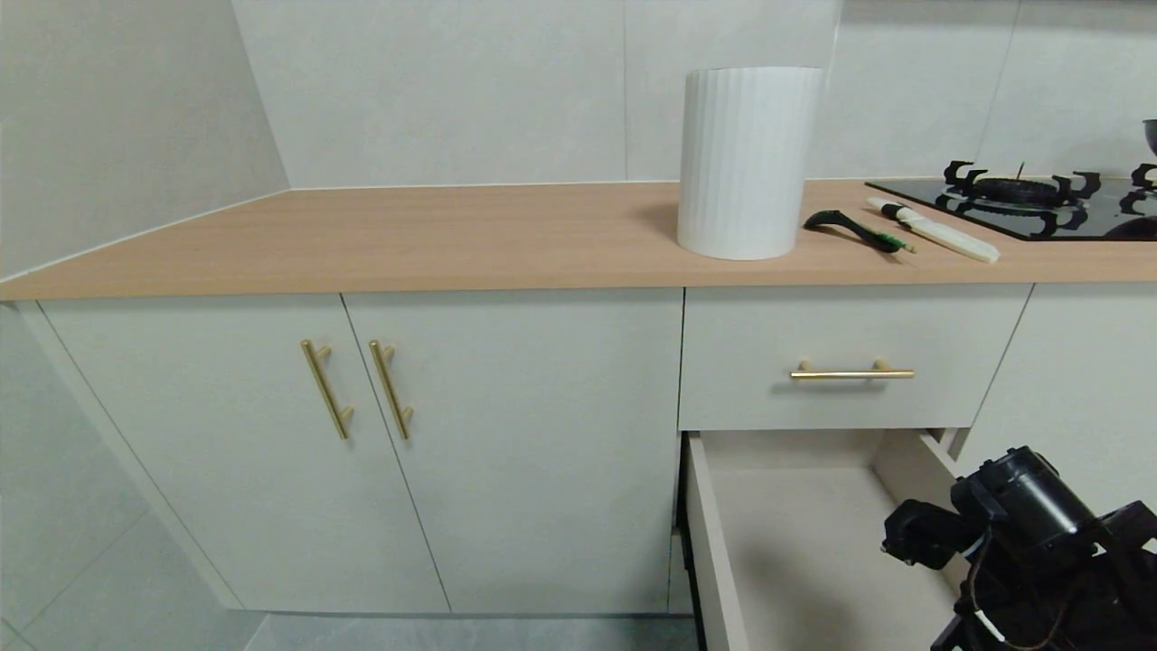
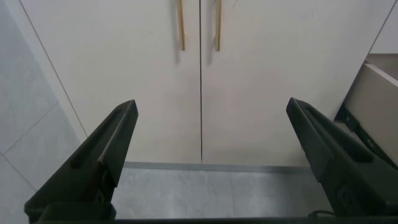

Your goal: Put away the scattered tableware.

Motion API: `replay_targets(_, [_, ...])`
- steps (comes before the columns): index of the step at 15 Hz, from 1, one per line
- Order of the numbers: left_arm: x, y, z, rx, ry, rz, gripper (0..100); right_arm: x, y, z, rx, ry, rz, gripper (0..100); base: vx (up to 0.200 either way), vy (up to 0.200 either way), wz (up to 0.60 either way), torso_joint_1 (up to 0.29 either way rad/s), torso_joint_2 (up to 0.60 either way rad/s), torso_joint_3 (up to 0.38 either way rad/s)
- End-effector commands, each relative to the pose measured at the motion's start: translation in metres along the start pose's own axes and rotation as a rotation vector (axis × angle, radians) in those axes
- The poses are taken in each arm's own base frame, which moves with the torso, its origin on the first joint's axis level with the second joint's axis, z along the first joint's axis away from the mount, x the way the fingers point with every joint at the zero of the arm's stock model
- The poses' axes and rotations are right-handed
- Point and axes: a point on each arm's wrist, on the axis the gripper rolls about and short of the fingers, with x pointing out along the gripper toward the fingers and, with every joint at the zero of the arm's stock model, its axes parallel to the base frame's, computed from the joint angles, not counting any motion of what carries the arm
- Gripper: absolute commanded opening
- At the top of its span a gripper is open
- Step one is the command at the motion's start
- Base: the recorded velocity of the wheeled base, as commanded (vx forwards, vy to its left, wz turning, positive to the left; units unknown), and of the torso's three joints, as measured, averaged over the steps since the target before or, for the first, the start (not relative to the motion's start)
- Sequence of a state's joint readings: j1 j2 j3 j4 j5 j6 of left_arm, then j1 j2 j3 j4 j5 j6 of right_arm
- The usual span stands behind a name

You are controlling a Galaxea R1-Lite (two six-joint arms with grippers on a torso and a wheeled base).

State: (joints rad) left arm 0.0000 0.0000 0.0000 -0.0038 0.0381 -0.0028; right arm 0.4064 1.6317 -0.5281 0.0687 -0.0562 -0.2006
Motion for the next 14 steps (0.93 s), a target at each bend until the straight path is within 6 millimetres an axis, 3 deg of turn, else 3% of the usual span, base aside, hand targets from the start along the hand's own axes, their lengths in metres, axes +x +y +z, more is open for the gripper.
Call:
replay_targets(1, [0.000,0.000,0.000,0.000,-0.001,0.000,100,-0.002,0.000,0.000,-0.004,-0.013,-0.002,100,0.000,0.000,0.00,0.000,0.00,0.000])
replay_targets(4, [0.000,0.000,0.000,0.000,-0.001,0.000,100,-0.002,0.000,0.000,-0.012,-0.013,-0.007,100,0.000,0.000,0.00,0.000,0.00,0.000])
replay_targets(6, [0.000,0.000,0.000,0.000,-0.001,0.000,100,-0.004,-0.003,0.011,0.020,-0.043,-0.038,100,0.000,0.000,0.00,0.000,0.00,0.000])
replay_targets(11, [0.000,0.000,0.000,0.000,-0.001,0.000,100,-0.018,-0.018,0.050,0.349,-0.226,-0.054,100,0.000,0.000,0.00,0.000,0.00,0.000])
replay_targets(14, [0.000,0.000,0.000,0.000,-0.001,0.000,100,-0.016,-0.027,0.056,0.391,-0.308,-0.077,100,0.000,0.000,0.00,0.000,0.00,0.000])
